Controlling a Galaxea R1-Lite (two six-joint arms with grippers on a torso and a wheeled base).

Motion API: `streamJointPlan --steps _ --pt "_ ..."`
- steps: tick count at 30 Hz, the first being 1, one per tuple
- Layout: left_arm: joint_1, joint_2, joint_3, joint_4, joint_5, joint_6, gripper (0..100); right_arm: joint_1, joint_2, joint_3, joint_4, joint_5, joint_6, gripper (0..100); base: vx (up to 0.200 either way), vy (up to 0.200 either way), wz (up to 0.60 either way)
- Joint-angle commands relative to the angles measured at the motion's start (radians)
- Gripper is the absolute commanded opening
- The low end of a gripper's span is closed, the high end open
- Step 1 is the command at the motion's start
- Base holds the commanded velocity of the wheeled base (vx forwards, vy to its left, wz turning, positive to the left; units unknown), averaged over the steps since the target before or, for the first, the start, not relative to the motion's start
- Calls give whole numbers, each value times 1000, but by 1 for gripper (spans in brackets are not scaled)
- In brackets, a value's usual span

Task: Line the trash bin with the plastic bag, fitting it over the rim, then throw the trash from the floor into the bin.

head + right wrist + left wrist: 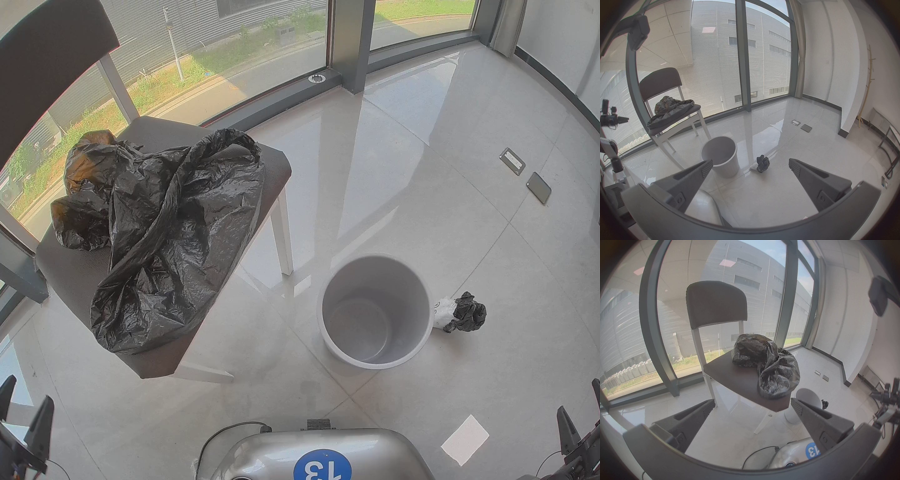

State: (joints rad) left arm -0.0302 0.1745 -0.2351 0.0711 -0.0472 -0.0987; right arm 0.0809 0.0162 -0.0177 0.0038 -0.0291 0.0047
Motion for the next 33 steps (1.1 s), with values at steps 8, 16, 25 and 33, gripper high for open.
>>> streamJointPlan --steps 8,16,25,33 --pt "-27 720 -602 326 99 -58 100 0 -16 16 -1 20 -6 100 0 0 0" --pt "-60 899 -750 466 101 -233 100 0 -16 16 -1 21 -6 100 0 0 0" --pt "-192 974 -799 579 102 -386 100 0 -16 16 -1 21 -9 100 0 0 0" --pt "-197 1031 -779 532 92 -398 100 0 -16 16 -1 20 -9 100 0 0 0"
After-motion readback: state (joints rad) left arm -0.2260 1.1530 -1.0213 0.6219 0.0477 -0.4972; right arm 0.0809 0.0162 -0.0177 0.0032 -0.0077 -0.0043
